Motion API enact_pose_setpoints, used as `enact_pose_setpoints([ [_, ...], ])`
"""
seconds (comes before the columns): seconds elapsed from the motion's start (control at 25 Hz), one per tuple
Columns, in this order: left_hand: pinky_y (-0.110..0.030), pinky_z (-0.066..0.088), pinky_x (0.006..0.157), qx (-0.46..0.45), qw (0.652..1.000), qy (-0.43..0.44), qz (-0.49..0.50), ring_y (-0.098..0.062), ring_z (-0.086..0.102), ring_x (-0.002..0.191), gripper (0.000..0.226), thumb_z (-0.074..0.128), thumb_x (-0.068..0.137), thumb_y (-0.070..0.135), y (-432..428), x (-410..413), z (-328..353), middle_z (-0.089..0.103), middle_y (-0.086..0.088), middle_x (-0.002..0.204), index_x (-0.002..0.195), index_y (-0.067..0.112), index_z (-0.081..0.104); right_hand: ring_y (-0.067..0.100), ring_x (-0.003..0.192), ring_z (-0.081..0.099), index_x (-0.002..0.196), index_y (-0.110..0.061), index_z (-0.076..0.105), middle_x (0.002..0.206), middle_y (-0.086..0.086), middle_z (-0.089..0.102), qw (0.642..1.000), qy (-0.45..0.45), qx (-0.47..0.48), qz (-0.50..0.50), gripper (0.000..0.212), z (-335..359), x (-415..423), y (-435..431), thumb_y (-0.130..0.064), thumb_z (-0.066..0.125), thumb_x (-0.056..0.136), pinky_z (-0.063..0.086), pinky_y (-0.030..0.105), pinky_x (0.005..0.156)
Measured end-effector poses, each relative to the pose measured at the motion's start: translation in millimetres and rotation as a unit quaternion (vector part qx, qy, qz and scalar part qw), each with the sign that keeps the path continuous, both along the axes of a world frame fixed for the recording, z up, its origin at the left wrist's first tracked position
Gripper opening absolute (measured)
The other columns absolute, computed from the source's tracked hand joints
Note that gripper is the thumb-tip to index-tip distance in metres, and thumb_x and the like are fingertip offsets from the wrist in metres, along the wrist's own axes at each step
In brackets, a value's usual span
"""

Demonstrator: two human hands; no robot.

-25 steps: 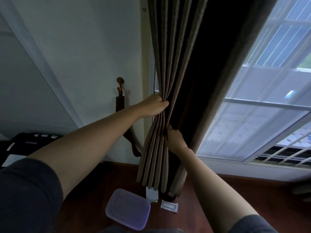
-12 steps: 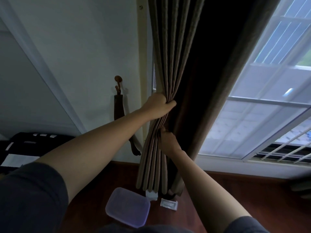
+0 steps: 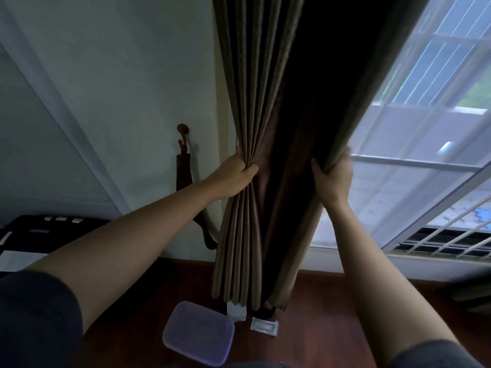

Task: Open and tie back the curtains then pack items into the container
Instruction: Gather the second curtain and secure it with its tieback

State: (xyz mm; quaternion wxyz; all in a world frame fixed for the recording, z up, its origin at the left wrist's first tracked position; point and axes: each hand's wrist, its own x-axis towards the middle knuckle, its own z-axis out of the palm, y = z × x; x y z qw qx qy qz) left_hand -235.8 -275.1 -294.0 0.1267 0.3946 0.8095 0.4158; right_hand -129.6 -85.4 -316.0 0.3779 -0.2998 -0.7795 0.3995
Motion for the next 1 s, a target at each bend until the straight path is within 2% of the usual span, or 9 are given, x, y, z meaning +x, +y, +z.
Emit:
enact_pose_setpoints([
  [0.08, -0.024, 0.038, 0.069, -0.001, 1.0, 0.002, -0.007, -0.014, 0.049, 0.075, 0.011, 0.04, 0.094, 0.015, 1, 4, 1, 0.048, 0.003, 0.077, 0.097, 0.012, 0.05, 0.04, 0.105, 0.056, 0.14, -0.008, 0.032, 0.119, 0.021, 0.061, 0.992, -0.095, 0.036, 0.07, 0.056, -15, -6, -4, -0.004, 0.049, 0.087, 0.035, 0.028, 0.074],
  [0.24, -0.016, 0.037, 0.062, -0.01, 1.0, 0.0, -0.008, -0.003, 0.049, 0.07, 0.013, 0.039, 0.095, 0.017, 6, 10, 7, 0.049, 0.009, 0.076, 0.086, 0.021, 0.048, 0.044, 0.104, 0.056, 0.136, -0.005, 0.039, 0.118, 0.023, 0.062, 0.968, -0.161, 0.087, 0.173, 0.05, -48, -11, -35, -0.002, 0.035, 0.086, 0.031, 0.025, 0.071],
  [0.32, -0.019, 0.035, 0.06, -0.015, 1.0, -0.006, -0.004, -0.004, 0.047, 0.066, 0.022, 0.039, 0.095, 0.016, 5, 8, 10, 0.045, 0.008, 0.07, 0.074, 0.021, 0.043, 0.041, 0.108, 0.056, 0.137, -0.007, 0.039, 0.121, 0.02, 0.061, 0.955, -0.165, 0.095, 0.227, 0.052, -59, -11, -52, -0.007, 0.034, 0.085, 0.034, 0.026, 0.075],
  [0.44, -0.025, 0.036, 0.062, -0.027, 0.999, -0.025, -0.015, -0.013, 0.046, 0.063, 0.029, 0.039, 0.095, 0.015, 4, 7, 13, 0.043, 0.001, 0.066, 0.066, 0.022, 0.038, 0.033, 0.11, 0.057, 0.141, -0.015, 0.036, 0.123, 0.014, 0.061, 0.953, -0.155, 0.05, 0.254, 0.061, -66, -11, -68, -0.023, 0.031, 0.08, 0.035, 0.026, 0.078],
  [0.6, -0.025, 0.033, 0.057, -0.041, 0.999, -0.021, -0.015, -0.012, 0.043, 0.059, 0.033, 0.039, 0.094, 0.012, 8, 16, 17, 0.041, 0.001, 0.064, 0.063, 0.025, 0.035, 0.033, 0.11, 0.057, 0.143, -0.018, 0.029, 0.122, 0.013, 0.061, 0.942, -0.165, 0.024, 0.291, 0.061, -80, -10, -83, -0.006, 0.039, 0.085, 0.036, 0.027, 0.077],
  [0.72, -0.027, 0.034, 0.053, -0.046, 0.999, -0.012, -0.005, -0.013, 0.043, 0.053, 0.034, 0.039, 0.093, 0.011, 13, 18, 21, 0.042, 0.002, 0.058, 0.06, 0.021, 0.036, 0.033, 0.109, 0.057, 0.143, -0.018, 0.029, 0.122, 0.011, 0.06, 0.94, -0.159, 0.01, 0.302, 0.059, -79, -12, -88, -0.003, 0.039, 0.087, 0.038, 0.029, 0.078],
  [0.8, -0.028, 0.04, 0.058, -0.059, 0.998, -0.008, -0.01, -0.017, 0.05, 0.058, 0.028, 0.039, 0.094, 0.014, 12, 16, 20, 0.047, 0.0, 0.062, 0.066, 0.018, 0.042, 0.031, 0.106, 0.057, 0.144, -0.018, 0.027, 0.121, 0.012, 0.06, 0.935, -0.164, 0.005, 0.313, 0.062, -75, -9, -90, -0.008, 0.038, 0.084, 0.039, 0.029, 0.079],
  [0.92, -0.031, 0.046, 0.072, -0.064, 0.998, -0.009, 0.0, -0.023, 0.057, 0.079, 0.015, 0.039, 0.095, 0.018, 13, 12, 20, 0.055, -0.003, 0.079, 0.093, 0.01, 0.051, 0.032, 0.108, 0.056, 0.148, -0.018, 0.019, 0.125, 0.014, 0.058, 0.929, -0.17, 0.019, 0.329, 0.067, -73, -3, -89, -0.007, 0.041, 0.085, 0.036, 0.025, 0.079],
  [1.0, -0.035, 0.05, 0.081, -0.066, 0.998, -0.008, 0.014, -0.026, 0.06, 0.086, 0.023, 0.039, 0.095, 0.019, 16, 13, 19, 0.059, -0.01, 0.091, 0.106, 0.004, 0.053, 0.034, 0.112, 0.054, 0.148, -0.016, 0.017, 0.13, 0.016, 0.055, 0.928, -0.171, 0.023, 0.329, 0.067, -71, -2, -90, 0.0, 0.043, 0.088, 0.034, 0.023, 0.079],
])
